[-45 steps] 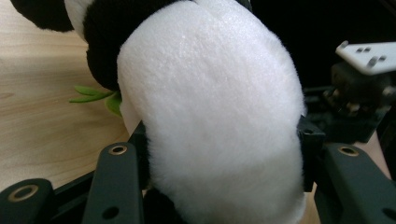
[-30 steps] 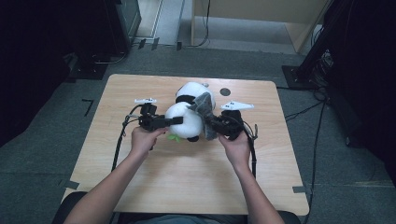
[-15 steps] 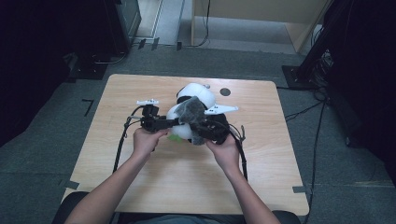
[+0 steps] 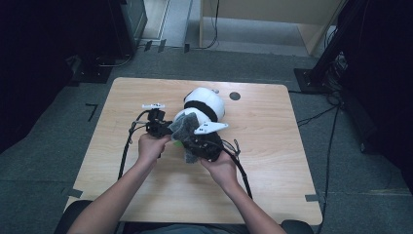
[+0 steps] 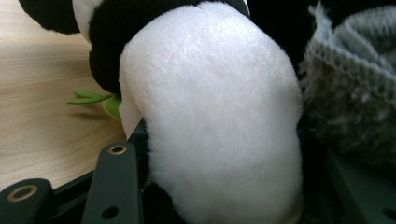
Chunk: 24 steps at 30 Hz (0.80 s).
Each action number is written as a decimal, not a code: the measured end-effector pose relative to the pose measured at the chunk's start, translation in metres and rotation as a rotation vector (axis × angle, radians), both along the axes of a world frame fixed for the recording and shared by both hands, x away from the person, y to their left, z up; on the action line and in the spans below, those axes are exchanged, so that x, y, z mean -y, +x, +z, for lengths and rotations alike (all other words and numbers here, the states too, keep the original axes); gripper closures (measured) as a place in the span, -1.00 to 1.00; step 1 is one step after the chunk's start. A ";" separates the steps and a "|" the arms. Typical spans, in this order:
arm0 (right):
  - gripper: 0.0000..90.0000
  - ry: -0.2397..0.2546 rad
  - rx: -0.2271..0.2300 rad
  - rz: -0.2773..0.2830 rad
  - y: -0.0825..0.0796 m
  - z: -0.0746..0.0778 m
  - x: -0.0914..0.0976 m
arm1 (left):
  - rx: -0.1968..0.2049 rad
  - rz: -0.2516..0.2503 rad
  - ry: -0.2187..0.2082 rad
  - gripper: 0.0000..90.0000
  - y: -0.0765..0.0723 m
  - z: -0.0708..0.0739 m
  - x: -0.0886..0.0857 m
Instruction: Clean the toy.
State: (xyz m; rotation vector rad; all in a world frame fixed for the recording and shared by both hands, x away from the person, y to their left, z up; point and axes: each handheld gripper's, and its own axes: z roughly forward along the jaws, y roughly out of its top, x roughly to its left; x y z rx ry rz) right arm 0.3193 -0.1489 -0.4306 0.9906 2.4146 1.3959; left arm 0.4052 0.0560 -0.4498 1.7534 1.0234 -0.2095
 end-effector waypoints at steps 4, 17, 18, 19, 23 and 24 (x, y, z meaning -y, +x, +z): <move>0.78 -0.057 -0.024 0.043 -0.002 -0.012 -0.009 | -0.035 0.011 -0.067 0.00 0.002 0.001 -0.004; 0.78 -0.112 -0.018 -0.010 0.009 -0.041 -0.006 | -0.032 0.002 -0.127 -0.01 0.002 0.007 -0.008; 0.78 -0.122 -0.006 -0.008 0.010 -0.042 -0.005 | -0.030 0.002 -0.125 -0.01 0.002 0.006 -0.009; 0.78 -0.136 0.000 -0.012 0.011 -0.043 -0.004 | -0.032 0.005 -0.127 -0.01 0.003 0.006 -0.010; 0.78 -0.148 -0.013 -0.026 0.014 -0.044 0.002 | -0.042 0.007 -0.139 -0.01 0.004 0.006 -0.012; 0.78 -0.149 -0.017 -0.031 0.015 -0.044 0.004 | -0.043 0.005 -0.142 0.00 0.004 0.006 -0.013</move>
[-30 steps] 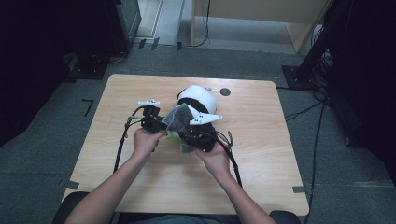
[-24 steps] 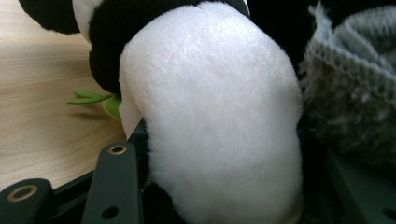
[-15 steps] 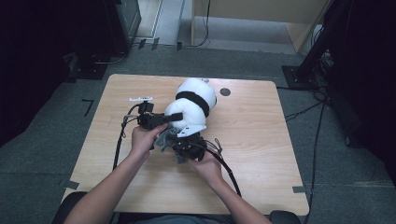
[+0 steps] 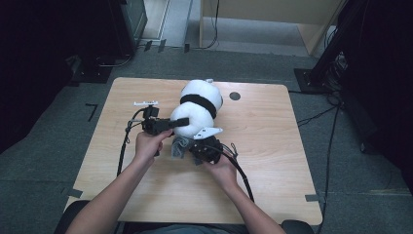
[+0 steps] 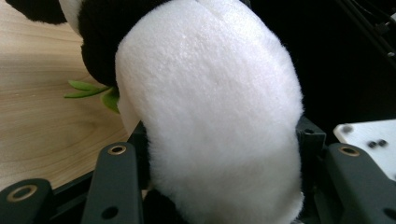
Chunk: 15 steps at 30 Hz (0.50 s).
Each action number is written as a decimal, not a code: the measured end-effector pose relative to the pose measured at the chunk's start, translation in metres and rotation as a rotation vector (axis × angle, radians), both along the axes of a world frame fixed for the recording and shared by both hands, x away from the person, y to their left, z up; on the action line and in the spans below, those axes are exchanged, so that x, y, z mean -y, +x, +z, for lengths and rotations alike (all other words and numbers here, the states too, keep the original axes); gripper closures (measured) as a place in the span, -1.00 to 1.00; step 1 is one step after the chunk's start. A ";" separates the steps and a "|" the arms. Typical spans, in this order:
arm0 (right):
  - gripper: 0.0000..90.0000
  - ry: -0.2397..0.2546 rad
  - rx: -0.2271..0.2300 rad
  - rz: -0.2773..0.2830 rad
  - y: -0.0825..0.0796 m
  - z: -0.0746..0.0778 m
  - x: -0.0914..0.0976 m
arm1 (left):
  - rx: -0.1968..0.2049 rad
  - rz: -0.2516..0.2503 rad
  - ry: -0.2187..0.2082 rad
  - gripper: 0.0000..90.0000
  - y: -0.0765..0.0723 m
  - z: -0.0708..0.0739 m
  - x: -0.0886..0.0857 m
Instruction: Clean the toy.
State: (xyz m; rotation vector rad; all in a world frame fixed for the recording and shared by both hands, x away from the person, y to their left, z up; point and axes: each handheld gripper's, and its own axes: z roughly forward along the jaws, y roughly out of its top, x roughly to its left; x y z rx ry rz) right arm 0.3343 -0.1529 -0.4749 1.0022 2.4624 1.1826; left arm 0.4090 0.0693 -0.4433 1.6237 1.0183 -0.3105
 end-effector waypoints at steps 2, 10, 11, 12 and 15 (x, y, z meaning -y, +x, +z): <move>0.78 0.000 -0.009 -0.018 0.004 -0.001 0.006 | 0.002 0.000 -0.006 0.00 0.000 0.001 -0.001; 0.78 -0.018 -0.046 -0.085 0.016 -0.002 0.026 | 0.018 -0.022 0.026 -0.01 0.002 0.002 -0.004; 0.78 -0.019 -0.051 -0.095 0.017 -0.002 0.028 | 0.015 -0.021 0.028 0.00 0.002 0.001 -0.004; 0.78 -0.020 -0.052 -0.102 0.018 -0.003 0.030 | 0.016 -0.021 0.030 -0.01 0.002 0.001 -0.004; 0.78 -0.025 -0.055 -0.130 0.021 -0.002 0.036 | 0.016 -0.027 0.036 -0.01 0.003 0.001 -0.005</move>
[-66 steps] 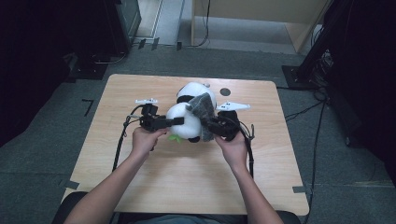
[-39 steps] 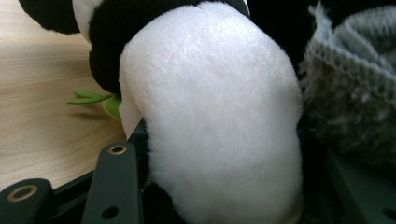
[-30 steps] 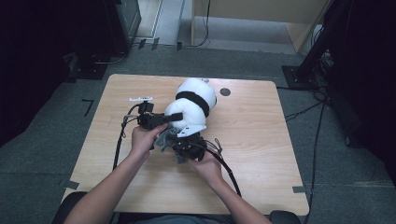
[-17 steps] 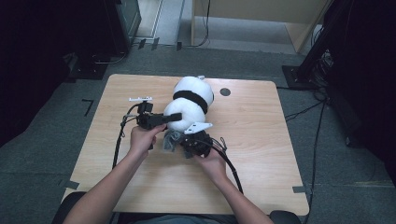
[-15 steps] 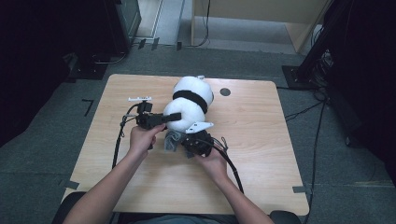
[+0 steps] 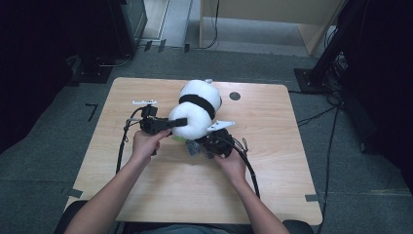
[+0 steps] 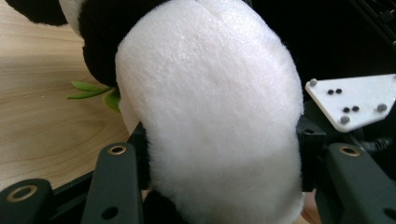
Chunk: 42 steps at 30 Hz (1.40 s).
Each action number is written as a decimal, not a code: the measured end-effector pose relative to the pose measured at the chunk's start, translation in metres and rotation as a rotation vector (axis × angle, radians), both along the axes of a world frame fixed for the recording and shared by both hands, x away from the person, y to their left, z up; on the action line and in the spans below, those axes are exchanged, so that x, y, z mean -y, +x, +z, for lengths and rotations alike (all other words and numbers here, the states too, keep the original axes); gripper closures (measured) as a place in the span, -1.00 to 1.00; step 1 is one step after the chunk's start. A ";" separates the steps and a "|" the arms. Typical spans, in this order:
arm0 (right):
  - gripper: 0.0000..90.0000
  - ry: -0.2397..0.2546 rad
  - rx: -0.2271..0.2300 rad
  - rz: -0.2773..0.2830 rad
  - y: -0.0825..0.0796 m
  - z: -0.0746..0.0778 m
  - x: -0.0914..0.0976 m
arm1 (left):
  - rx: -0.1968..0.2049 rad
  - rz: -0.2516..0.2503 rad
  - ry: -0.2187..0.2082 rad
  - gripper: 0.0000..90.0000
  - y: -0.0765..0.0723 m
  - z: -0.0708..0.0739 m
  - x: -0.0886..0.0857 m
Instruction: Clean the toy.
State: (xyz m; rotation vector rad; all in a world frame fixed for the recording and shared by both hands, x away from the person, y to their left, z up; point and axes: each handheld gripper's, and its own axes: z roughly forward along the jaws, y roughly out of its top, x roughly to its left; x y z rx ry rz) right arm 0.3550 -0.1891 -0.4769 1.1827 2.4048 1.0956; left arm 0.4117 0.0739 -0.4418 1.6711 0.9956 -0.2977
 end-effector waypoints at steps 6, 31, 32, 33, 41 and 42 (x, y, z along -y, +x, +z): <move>0.78 0.019 -0.017 -0.053 0.007 0.001 0.017 | -0.005 -0.018 -0.001 -0.01 0.000 0.000 0.000; 0.77 0.258 -0.013 -0.235 0.013 0.031 0.082 | 0.025 -0.056 0.105 -0.01 0.000 -0.008 0.007; 0.77 0.262 -0.013 -0.231 0.012 0.033 0.083 | 0.030 -0.059 0.106 -0.01 0.000 -0.008 0.006; 0.77 0.264 -0.011 -0.233 0.011 0.034 0.084 | 0.031 -0.056 0.103 -0.01 0.000 -0.007 0.006; 0.76 0.240 0.010 -0.247 0.009 0.044 0.095 | 0.048 -0.016 0.082 -0.01 0.006 -0.006 -0.009; 0.76 0.239 0.008 -0.253 0.009 0.044 0.097 | 0.051 -0.011 0.083 -0.01 0.007 -0.005 -0.011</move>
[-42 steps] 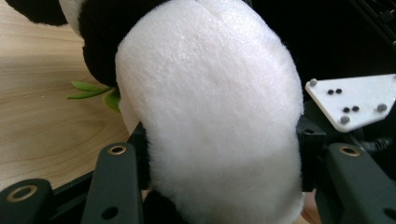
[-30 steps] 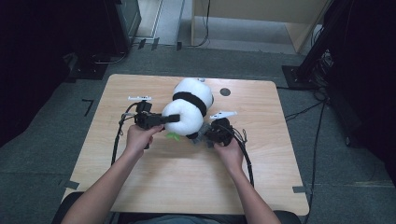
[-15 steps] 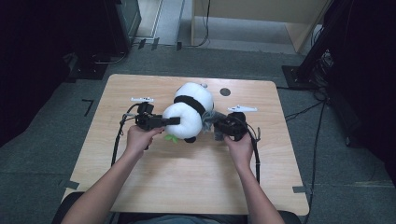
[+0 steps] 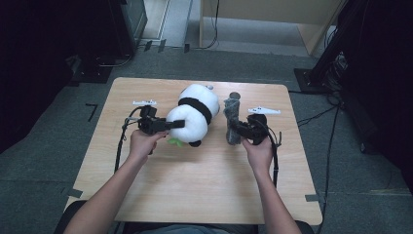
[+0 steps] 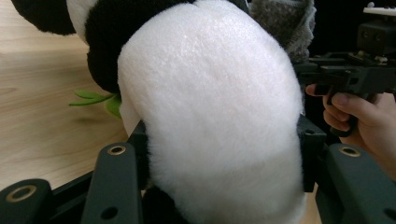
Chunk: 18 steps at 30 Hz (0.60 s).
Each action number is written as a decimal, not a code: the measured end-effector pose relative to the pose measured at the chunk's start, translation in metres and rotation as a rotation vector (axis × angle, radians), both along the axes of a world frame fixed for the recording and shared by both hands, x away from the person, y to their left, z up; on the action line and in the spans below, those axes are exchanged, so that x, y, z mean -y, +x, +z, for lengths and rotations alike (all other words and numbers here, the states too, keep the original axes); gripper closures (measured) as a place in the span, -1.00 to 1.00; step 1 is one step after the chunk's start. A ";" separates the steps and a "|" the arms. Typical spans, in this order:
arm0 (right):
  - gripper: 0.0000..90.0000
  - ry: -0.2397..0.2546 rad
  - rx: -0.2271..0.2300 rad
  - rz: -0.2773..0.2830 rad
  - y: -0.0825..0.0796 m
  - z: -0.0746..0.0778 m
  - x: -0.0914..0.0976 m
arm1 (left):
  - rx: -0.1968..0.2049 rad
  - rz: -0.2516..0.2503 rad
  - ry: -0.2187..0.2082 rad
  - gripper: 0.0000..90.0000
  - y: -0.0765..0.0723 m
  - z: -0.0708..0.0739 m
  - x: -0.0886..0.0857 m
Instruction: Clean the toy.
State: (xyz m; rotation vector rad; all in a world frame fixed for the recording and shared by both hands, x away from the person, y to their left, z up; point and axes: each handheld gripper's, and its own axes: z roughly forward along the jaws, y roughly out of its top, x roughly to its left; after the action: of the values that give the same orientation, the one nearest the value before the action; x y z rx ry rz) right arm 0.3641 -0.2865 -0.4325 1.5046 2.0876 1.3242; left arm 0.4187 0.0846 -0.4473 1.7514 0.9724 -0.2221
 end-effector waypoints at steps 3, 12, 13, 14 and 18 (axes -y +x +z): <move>0.76 0.005 -0.001 -0.012 0.000 0.001 0.007 | 0.008 0.026 -0.001 -0.01 0.002 0.001 -0.007; 0.76 -0.011 -0.004 -0.044 0.000 0.005 0.022 | 0.035 0.060 0.003 -0.02 0.008 0.003 -0.021; 0.76 -0.012 -0.006 -0.048 0.000 0.006 0.023 | 0.032 0.065 -0.005 -0.02 0.009 0.003 -0.023; 0.76 -0.011 -0.008 -0.054 0.000 0.006 0.026 | 0.030 0.066 -0.010 -0.02 0.010 0.003 -0.025; 0.76 0.000 -0.016 -0.076 0.002 0.005 0.038 | 0.043 0.080 -0.012 -0.02 0.011 0.004 -0.032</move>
State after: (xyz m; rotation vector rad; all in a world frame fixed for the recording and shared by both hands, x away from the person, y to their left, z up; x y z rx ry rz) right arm 0.3656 -0.3249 -0.4271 1.5830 2.0189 1.2885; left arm 0.4299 0.1166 -0.4432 1.6961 1.0059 -0.1376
